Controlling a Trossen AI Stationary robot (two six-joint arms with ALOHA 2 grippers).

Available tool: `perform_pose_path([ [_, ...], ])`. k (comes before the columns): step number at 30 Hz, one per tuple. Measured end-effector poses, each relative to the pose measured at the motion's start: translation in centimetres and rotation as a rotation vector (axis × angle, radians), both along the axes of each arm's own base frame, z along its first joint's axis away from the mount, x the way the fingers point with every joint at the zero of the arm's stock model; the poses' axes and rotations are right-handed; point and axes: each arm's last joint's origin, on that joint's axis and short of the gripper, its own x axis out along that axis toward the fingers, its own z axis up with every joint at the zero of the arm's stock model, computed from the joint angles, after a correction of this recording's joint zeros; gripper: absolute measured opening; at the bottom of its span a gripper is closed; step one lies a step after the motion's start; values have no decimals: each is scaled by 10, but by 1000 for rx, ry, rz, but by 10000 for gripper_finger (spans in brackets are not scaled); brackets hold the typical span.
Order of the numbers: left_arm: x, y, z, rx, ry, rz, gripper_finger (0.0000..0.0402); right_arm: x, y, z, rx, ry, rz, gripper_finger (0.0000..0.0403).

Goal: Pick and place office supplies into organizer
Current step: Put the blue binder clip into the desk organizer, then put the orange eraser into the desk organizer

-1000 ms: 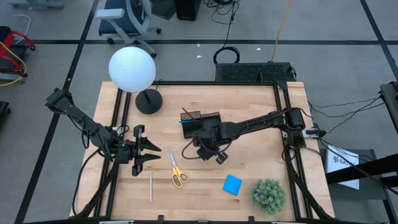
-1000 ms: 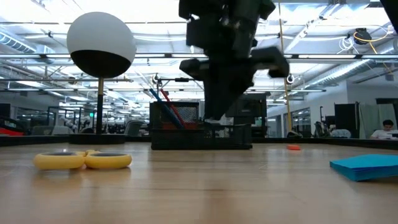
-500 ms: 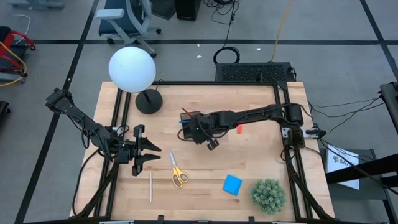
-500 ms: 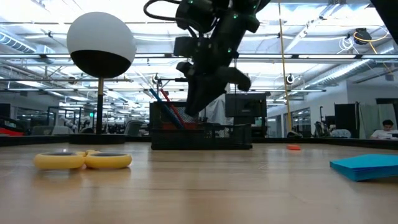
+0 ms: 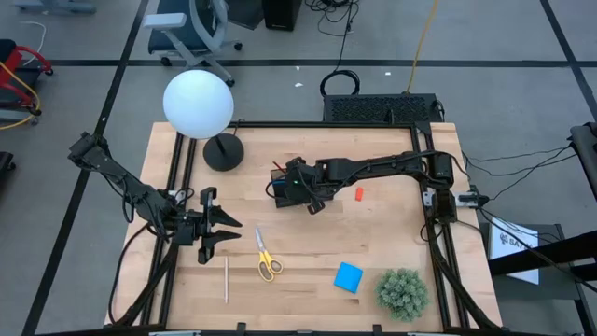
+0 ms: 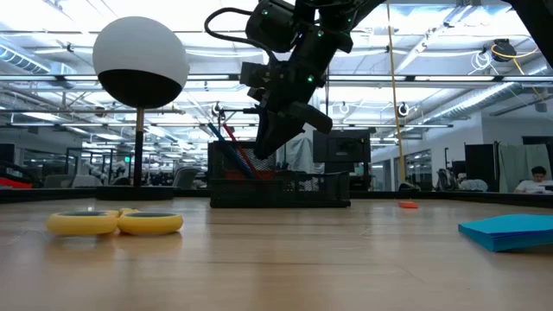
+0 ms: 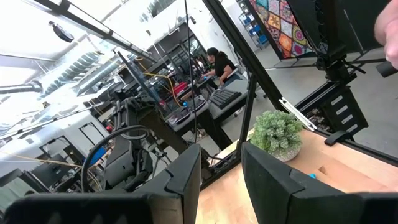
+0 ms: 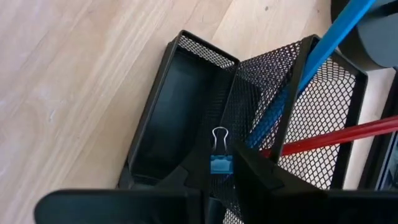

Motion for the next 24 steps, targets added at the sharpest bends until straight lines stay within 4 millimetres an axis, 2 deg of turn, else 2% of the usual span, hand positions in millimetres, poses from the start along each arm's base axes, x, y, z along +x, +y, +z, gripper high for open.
perform_pose_path([
  [10, 0, 0, 0, 6, 0, 1, 124, 0, 0, 0, -4, -2, 8, 53],
  [24, 0, 0, 0, 7, 2, 1, 124, -1, 2, 0, 10, 2, -10, 142],
])
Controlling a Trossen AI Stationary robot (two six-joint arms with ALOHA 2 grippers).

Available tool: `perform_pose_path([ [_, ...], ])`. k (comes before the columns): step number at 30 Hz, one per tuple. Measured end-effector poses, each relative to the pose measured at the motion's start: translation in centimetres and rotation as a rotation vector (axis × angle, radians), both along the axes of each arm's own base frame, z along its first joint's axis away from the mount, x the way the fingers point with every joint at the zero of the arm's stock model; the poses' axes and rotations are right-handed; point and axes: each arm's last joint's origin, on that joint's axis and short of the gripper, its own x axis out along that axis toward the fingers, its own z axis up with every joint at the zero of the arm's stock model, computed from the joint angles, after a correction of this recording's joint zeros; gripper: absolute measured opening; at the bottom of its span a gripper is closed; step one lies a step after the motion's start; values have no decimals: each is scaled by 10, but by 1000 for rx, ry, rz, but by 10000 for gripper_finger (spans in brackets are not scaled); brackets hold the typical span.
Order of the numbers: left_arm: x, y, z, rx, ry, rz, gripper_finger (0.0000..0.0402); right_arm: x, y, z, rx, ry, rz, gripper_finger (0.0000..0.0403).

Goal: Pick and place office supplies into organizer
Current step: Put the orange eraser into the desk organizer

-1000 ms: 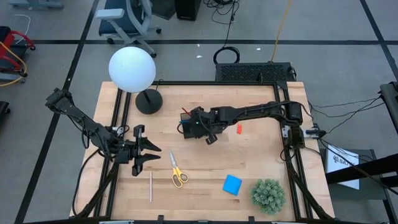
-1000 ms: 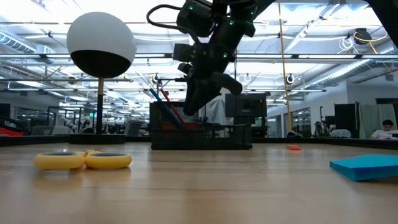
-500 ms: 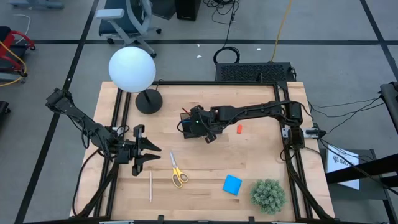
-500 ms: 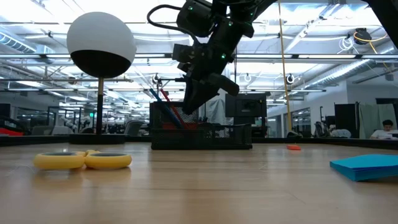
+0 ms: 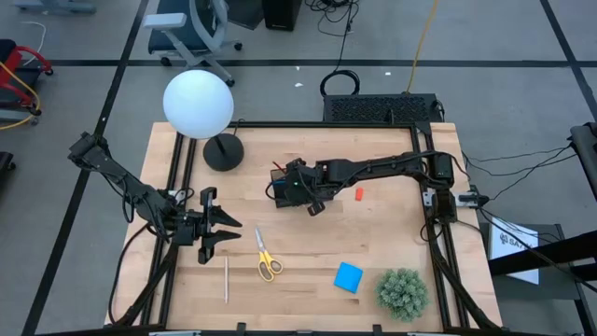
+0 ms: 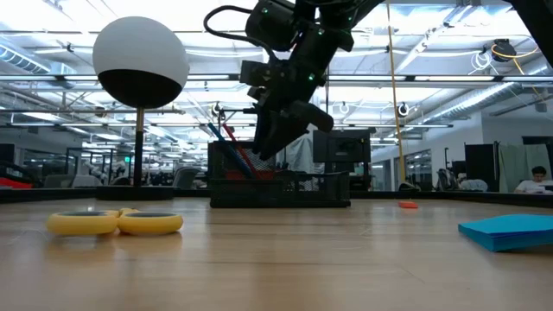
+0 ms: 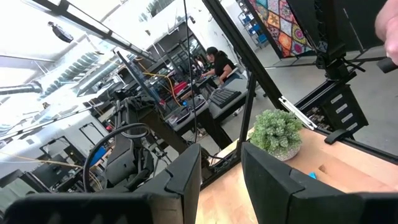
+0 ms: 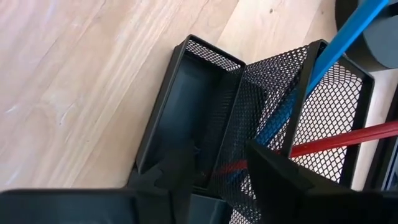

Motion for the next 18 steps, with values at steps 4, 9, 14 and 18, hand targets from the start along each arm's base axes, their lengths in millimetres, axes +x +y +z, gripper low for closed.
perform_pose_path([
  [4, 0, 0, 0, -1, 0, 0, 124, -2, 5, -1, 7, 27, -3, 152],
  [9, 0, 0, 0, -1, 1, 0, 124, -6, 17, -4, 21, 82, -3, 151],
  [14, 0, 0, 0, 0, 1, 0, 124, -12, 29, -3, 0, 134, -15, 150],
  [18, 0, 0, 0, 2, 4, 0, 124, -17, 36, 5, -47, 134, -40, 152],
])
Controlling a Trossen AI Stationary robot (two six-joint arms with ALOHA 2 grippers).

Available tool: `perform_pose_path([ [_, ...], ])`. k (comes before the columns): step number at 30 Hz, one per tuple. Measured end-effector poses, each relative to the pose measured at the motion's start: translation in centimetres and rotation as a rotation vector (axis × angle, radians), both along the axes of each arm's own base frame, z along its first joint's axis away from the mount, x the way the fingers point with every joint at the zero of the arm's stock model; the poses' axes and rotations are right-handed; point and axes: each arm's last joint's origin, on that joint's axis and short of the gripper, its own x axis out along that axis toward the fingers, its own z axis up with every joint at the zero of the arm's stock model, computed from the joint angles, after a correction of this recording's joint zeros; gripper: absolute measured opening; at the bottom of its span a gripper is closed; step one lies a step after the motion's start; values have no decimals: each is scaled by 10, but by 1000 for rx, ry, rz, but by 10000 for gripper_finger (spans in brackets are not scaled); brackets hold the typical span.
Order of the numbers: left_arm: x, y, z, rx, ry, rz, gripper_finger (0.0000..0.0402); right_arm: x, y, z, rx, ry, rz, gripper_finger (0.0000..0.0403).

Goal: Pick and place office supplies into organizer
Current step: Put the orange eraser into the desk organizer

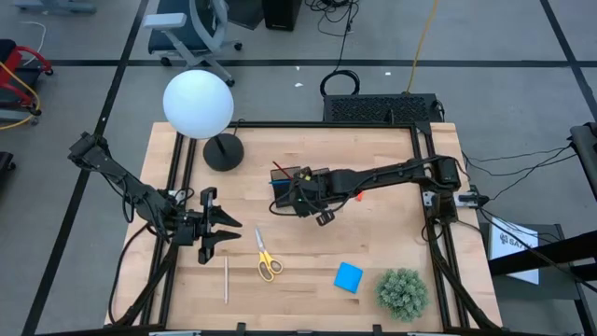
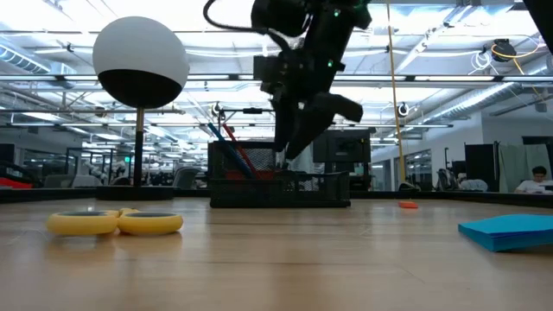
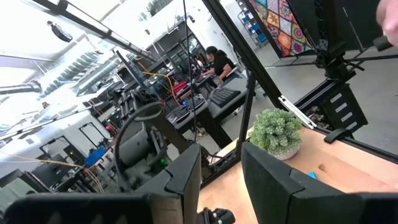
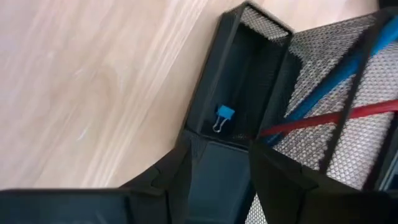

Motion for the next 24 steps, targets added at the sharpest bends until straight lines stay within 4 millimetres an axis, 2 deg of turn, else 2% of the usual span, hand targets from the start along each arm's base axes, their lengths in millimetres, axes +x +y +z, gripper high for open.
perform_pose_path([
  [13, 0, 1, 0, -8, 4, 28, 124, -27, 1, 44, 73, -53, -159, 153],
  [18, 1, 4, 0, -40, 10, 135, 124, -41, -1, 57, 125, -58, -296, 148],
  [24, 1, 5, 1, -43, 7, 151, 124, -52, -7, 66, 191, -77, -490, 149],
])
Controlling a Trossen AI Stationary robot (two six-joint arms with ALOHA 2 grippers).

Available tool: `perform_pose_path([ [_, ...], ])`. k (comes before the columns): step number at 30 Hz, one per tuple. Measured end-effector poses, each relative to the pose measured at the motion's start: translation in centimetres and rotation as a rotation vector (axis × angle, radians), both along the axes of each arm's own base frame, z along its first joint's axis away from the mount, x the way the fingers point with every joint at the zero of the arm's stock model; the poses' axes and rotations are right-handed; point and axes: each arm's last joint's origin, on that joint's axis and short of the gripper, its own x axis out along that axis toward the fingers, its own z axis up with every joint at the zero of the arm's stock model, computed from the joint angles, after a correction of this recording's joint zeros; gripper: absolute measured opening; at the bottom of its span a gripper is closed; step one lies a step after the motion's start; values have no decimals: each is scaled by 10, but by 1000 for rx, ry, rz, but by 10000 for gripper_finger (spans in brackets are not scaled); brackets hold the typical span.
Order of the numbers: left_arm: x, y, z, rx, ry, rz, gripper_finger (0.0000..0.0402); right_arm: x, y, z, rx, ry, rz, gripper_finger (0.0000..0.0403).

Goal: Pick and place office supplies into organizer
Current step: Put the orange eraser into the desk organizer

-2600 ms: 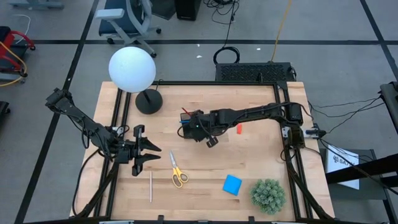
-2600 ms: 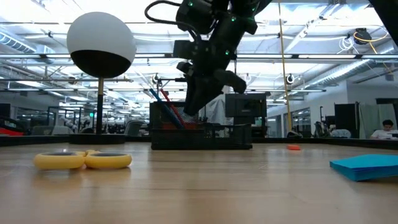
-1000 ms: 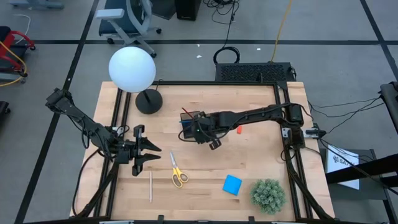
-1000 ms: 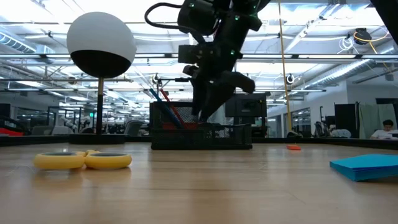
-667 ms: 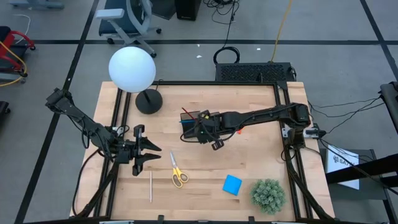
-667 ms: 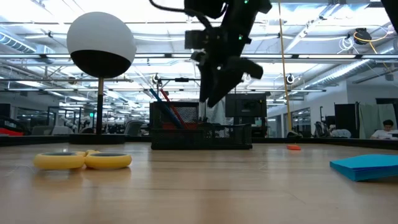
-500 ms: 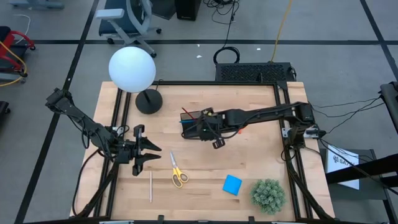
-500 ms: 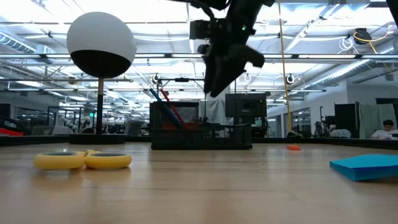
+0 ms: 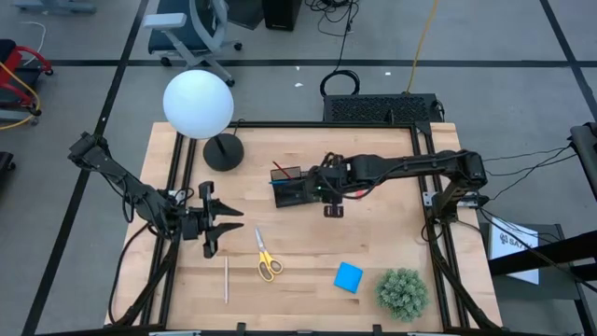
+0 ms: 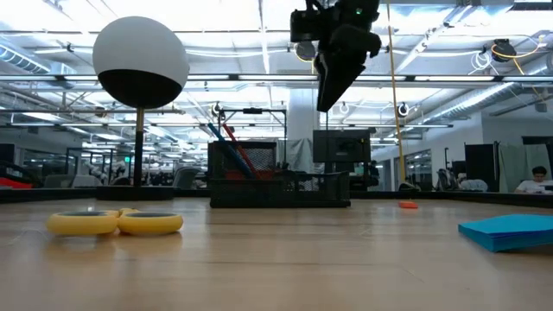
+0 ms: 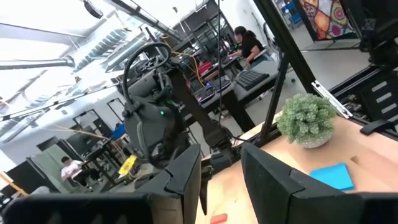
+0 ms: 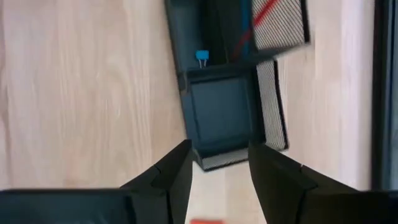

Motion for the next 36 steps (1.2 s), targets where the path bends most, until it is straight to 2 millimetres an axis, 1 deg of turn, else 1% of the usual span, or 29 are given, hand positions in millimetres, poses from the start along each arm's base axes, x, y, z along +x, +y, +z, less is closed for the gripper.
perform_pose_path([
  [8, 0, 0, 0, 0, 1, 18, 124, -9, -14, 0, 107, -12, -366, 144],
  [15, 0, 5, -2, -34, 25, 179, 124, -21, -25, -2, 154, 39, -630, 142],
  [19, 0, 7, -3, -32, 37, 234, 124, -27, -30, -3, 168, 57, -761, 142],
  [27, 0, 7, -2, 30, 33, 241, 124, -29, -40, -3, 229, 16, -991, 142],
  [32, 0, 7, -1, 62, 27, 246, 124, -36, -45, -15, 236, 40, -1132, 141],
  [36, 0, 7, -1, 70, 28, 246, 124, -47, -49, -38, 281, 124, -1247, 141],
])
